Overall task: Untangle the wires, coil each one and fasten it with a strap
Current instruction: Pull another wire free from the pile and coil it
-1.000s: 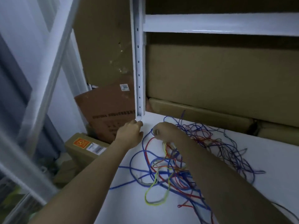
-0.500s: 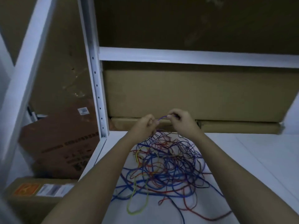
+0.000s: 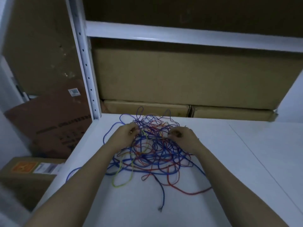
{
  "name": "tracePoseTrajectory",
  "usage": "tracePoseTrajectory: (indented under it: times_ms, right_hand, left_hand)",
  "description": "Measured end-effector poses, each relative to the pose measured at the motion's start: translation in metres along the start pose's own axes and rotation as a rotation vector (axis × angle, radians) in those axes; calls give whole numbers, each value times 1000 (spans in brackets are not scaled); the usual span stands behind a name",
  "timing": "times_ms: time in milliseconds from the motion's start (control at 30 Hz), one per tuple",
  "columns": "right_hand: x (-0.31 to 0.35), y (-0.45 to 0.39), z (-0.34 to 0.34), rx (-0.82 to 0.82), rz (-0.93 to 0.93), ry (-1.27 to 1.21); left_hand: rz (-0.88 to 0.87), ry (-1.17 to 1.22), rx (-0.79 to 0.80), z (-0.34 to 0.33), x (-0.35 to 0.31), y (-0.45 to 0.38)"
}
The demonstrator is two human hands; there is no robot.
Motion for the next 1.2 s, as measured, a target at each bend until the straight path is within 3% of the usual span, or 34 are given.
tracePoseTrajectory:
  times_ms: [67, 200, 267, 367, 500, 633, 800, 900, 967, 1067, 1200]
  right_hand:
    - [-4, 8, -11, 0, 39, 40]
    - [-3, 13, -20, -152, 170, 152]
    - [12, 16, -23, -172, 306, 180]
    - [31, 22, -36, -100, 553, 163]
    - [34, 26, -47, 90, 572, -127]
    - [30, 23, -38, -56, 538, -216]
    - [36, 18, -8, -340, 683, -131]
    - [34, 3, 13, -521, 609, -184]
    - [35, -8, 20, -553, 536, -238]
    - [37, -26, 24, -445, 455, -206]
    - [27, -31, 11, -20, 353, -74]
  left_hand:
    - [9, 7, -53, -3, 4, 14]
    - [-48, -1, -176, -7, -7, 38]
    - [-81, -9, -179, -12, -20, 44]
    - [-110, 8, -199, -20, -34, 49]
    - [-83, -18, -237, -27, -36, 59]
    - [-96, -27, -229, -26, -35, 70]
    - [-184, -171, -252, -10, -39, 56]
    - [-178, -185, -237, 0, -39, 36]
    - [-136, -112, -227, 8, -39, 18]
    - [-56, -23, -302, 24, -34, -7]
    - [38, -153, -387, 38, -4, -16]
Point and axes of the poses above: each hand's wrist, its own y-axis away from the middle knuckle, its own z-axis out of the back of the hand, x = y × z, the point moved 4 cm from there along -y, towards the middle knuckle, and after that the axes turned 3 degrees about -y, right-handed, at the moved point
